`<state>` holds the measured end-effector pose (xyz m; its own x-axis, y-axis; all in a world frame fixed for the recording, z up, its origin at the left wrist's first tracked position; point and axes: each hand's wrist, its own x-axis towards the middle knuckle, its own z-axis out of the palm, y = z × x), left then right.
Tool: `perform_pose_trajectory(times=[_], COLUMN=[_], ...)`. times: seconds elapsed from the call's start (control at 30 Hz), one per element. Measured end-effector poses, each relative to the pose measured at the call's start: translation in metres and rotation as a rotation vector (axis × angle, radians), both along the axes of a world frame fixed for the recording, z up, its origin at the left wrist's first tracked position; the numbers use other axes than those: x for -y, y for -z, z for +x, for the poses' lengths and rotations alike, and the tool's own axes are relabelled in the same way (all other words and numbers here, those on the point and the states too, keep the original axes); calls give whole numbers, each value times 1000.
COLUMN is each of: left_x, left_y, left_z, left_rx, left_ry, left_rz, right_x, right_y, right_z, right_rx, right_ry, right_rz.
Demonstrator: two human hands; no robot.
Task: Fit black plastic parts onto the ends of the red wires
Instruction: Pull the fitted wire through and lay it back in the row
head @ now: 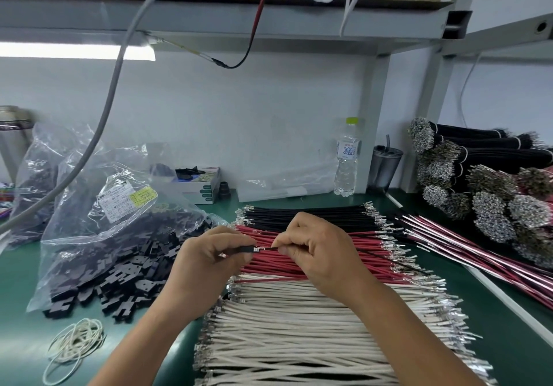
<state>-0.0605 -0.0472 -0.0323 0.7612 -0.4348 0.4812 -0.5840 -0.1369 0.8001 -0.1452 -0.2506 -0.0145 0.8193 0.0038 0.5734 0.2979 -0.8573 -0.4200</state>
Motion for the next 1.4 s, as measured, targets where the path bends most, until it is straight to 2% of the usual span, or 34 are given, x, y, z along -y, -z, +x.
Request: perform_pose_trajectory(times=[0.13,0.23,0.37,0.53,0.67,0.83,1.03,1.1,1.23,1.27,1.4], left_x=[-2,-2,2,1,4,3,2,4,4,2,-1], left_y=[2,2,0,0,0,-2,0,2,3,3,5], left_z=[-1,-2,-2,-1,-5,-3,-3,-1,7,9,14], left_rx=[-159,-256,-85,-37,114,1,22,-38,-209,-244,-325], left_ry=[83,140,61,29,-21,-23,-1,-2,-74,-100,-121], left_rz=[-57,-91,-8,-13,102,-4,17,-28,-254,-304,-372], right_x=[-1,-2,-9,-13,-18,-13,-23,-21,-21,-24,-35], right_y=[0,-4,-9,-3,5,4,10,5,-4,-3,13], right_z=[0,-3,-7,2,5,7,9,8,6,8,27], right_rx=[-14,35,105,49,6,42,94,156,508,493,41], right_ry=[-8,17,57,33,14,49,21,77,182,165,178], right_rz=[38,-42,-267,-90,-82,29,-103,-156,-315,-335,-355])
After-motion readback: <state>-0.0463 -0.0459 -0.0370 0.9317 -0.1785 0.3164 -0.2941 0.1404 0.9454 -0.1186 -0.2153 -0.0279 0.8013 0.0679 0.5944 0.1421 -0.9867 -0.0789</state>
